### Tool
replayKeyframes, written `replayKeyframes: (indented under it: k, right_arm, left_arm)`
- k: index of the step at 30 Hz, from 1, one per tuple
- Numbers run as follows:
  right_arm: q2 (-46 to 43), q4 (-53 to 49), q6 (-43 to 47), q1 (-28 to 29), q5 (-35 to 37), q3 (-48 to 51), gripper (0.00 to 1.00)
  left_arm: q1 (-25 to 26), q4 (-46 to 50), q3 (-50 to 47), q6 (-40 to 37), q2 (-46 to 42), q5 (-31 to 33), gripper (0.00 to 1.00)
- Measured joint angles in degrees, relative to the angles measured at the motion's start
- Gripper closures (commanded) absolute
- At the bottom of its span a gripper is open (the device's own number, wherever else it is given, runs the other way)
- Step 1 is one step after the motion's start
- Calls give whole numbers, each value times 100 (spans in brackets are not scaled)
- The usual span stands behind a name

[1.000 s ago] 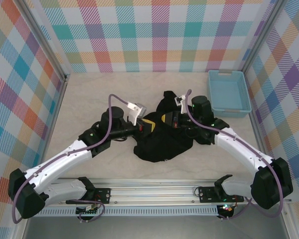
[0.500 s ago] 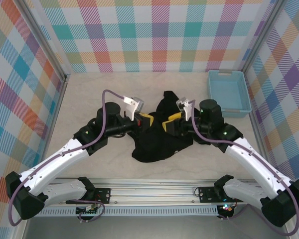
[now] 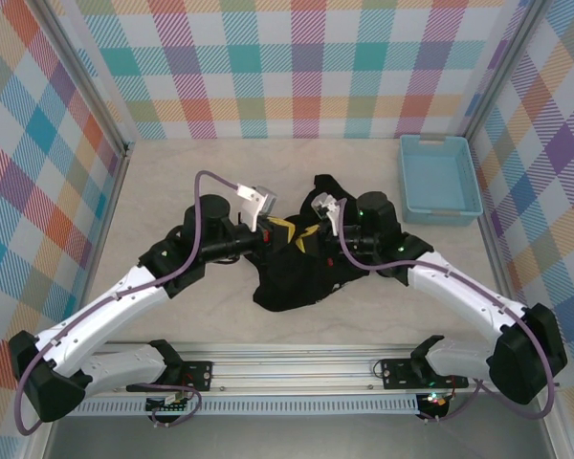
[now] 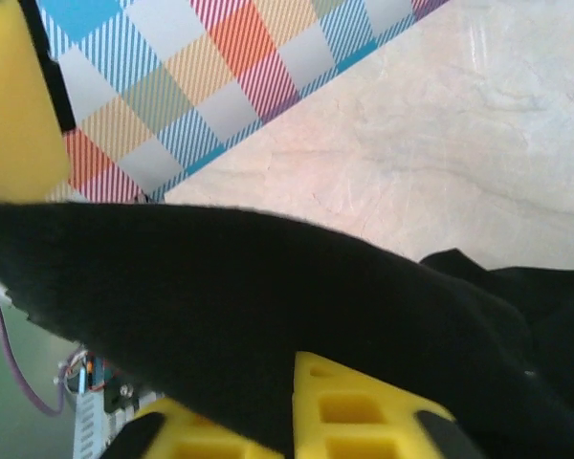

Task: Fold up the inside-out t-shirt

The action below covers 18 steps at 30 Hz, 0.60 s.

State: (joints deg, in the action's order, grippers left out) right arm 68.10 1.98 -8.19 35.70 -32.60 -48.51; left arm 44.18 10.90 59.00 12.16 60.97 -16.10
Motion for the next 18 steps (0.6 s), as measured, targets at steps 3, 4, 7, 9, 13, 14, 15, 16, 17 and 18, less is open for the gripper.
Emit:
replayKeyframes:
  k: [3, 4, 7, 9, 13, 14, 15, 16, 17, 18]
  right_arm:
    - [-286, 247, -39, -7, 39, 267, 100]
    - [-391, 356, -63, -7, 44, 387, 100]
    - [-566, 616, -149, -9, 37, 669, 100]
    - [-573, 748, -188, -9, 31, 769, 100]
    - [-584, 946, -286, -44, 48, 914, 100]
    - [-619, 990, -350, -68, 72, 957, 100]
    - [-658, 1043, -409, -85, 120, 994, 99]
    - [-699, 1095, -474, -109, 177, 1034, 98]
    - [-750, 1167, -581, -144, 240, 1075, 96]
    - [-793, 1257, -682, -184, 304, 1126, 95]
  left_arm:
    - [-2, 103, -238, 96, -306, 686, 64]
    - [-13, 170, -374, 177, -433, 986, 57]
    - [-122, 415, -660, 402, -505, 1340, 48]
    - [-149, 444, -767, 520, -321, 1342, 46]
    - [-157, 396, -1027, 605, 81, 1095, 49]
    - [-157, 350, -1110, 625, 177, 949, 52]
    - [-157, 293, -1182, 645, 229, 841, 55]
    - [-157, 203, -1274, 667, 273, 704, 58]
    - [-157, 92, -1381, 688, 310, 549, 61]
    - [-157, -9, -1478, 688, 339, 428, 63]
